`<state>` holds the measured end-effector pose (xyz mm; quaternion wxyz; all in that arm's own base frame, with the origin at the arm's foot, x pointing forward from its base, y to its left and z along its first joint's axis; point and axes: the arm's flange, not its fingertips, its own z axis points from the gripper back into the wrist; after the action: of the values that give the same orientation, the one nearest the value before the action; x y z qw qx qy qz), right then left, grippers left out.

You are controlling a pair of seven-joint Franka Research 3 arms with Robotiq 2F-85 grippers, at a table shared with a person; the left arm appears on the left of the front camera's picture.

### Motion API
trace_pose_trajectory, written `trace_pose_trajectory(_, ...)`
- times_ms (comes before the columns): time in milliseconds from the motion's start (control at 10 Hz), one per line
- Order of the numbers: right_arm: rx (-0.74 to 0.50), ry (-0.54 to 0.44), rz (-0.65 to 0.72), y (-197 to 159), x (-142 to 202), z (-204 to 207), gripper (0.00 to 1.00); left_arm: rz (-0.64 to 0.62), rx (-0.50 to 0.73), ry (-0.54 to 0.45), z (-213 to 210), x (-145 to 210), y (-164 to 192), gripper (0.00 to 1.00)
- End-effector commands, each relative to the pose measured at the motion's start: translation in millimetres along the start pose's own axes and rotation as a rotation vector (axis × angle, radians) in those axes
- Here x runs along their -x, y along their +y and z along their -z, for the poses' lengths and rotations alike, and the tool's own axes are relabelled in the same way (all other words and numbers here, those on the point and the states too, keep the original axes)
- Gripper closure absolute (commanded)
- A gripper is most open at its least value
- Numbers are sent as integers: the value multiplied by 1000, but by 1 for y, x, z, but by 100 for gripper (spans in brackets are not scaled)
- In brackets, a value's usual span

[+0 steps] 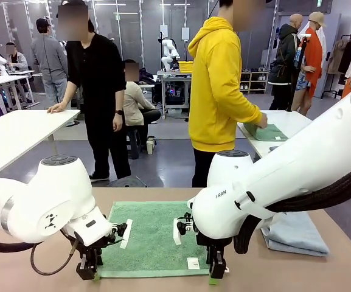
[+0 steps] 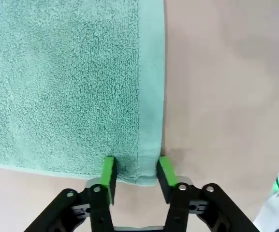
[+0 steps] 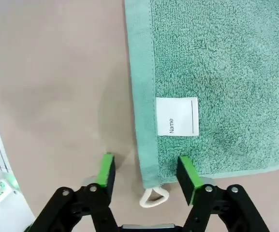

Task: Fold the towels and place them in the basket.
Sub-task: When a person lays out a Towel with hook on the table, fold it in half twice.

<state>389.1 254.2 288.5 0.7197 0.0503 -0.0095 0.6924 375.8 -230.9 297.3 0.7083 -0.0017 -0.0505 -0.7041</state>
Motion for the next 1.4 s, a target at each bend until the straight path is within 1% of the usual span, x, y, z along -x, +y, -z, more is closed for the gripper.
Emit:
trace_pose_trajectory(0, -17, 25, -9, 0, -1, 3, 100, 10, 52, 0, 11, 4, -3, 96)
trace_pose_trajectory(100, -16, 25, -5, 1, -1, 1, 100, 6, 54, 1, 10, 5, -3, 100)
trace_pose_trajectory(200, -13, 23, -2, 1, -1, 0, 97, 6, 54, 2, 10, 6, -2, 100)
trace_pose_trajectory(300, -14, 20, -2, 1, -1, -2, 100, 6, 55, 3, 10, 6, -2, 100)
trace_pose_trajectory(500, -14, 11, 10, 4, -2, -7, 100, -2, 50, 0, 6, 7, -4, 100)
trace_pose_trajectory(900, -5, 3, 31, 20, -9, -37, 100, 22, 49, -10, -16, 6, -18, 100)
trace_pose_trajectory(1000, -10, 3, 27, 24, -13, -41, 100, 3, 56, -16, -20, 7, -20, 100)
trace_pose_trajectory(1100, -11, -4, 22, 27, -14, -47, 100, -15, 53, -78, -29, 8, -21, 100)
trace_pose_trajectory(1200, -1, -6, 22, 30, -15, -54, 100, -54, 31, -169, -40, 12, -20, 100)
trace_pose_trajectory(1300, 4, 4, 14, 31, -16, -56, 100, -20, 31, -21, -16, 1, -16, 100)
